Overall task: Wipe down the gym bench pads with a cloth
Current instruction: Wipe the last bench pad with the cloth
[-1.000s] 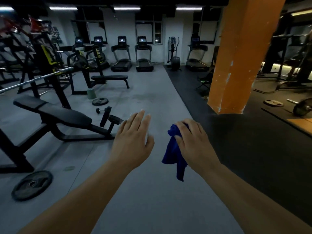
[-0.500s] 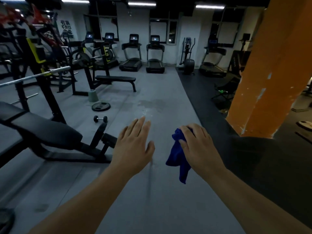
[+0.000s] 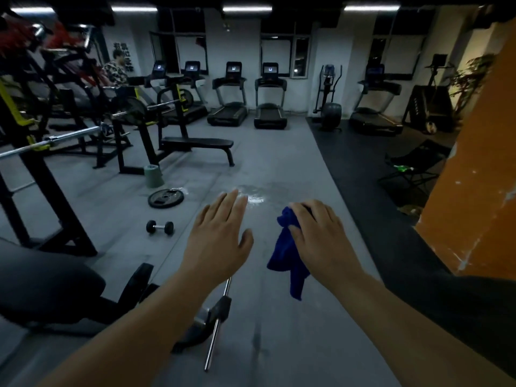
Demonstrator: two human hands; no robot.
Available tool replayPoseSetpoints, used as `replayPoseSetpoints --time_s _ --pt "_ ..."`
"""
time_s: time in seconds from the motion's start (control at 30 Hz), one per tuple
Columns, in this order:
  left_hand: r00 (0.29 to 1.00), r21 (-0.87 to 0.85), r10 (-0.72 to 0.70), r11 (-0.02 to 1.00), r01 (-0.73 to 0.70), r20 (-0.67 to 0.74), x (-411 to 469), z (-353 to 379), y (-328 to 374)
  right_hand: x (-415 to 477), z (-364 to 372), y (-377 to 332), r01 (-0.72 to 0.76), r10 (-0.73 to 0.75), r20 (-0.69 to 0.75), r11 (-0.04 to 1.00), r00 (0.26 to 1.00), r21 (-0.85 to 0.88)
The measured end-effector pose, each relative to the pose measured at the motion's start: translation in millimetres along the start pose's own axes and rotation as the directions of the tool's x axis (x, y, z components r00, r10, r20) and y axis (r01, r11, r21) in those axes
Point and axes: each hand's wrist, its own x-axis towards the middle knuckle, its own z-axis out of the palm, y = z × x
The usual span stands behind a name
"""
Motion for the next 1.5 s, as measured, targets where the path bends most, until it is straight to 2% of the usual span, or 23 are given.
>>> replayPoseSetpoints --time_s 0.2,0.33,0.57,0.8,1.07,1.3,1.5 --pt "0.995 0.03 -0.103 0.994 0.103 0.009 171 83 -59 168 101 97 0.058 -0.064 0.066 0.995 0.996 0.078" --pt "0.987 0.057 -0.16 0.985 0.16 -0.003 271 139 -117 278 176 138 0.109 -0.116 0.049 0.985 0.992 0.133" --pt "0.979 0.051 -0.205 0.977 0.205 0.004 472 260 -226 467 330 206 0.169 -0.176 0.031 0.974 0.984 0.149" --pt "0.971 0.063 -0.239 0.969 0.24 -0.026 649 324 -333 670 452 254 0.172 -0.187 0.058 0.965 0.981 0.197" --pt "0.919 0.153 -0.385 0.906 0.394 -0.085 828 430 -482 889 639 315 0.286 -0.316 0.058 0.91 0.947 0.3" --pt "0.836 0.185 -0.54 0.815 0.548 -0.099 975 485 -609 1091 786 321 0.339 -0.41 0.106 0.852 0.906 0.4" --pt "0.793 0.2 -0.595 0.768 0.609 -0.129 1086 553 -764 1243 930 298 0.375 -0.472 0.121 0.811 0.873 0.45"
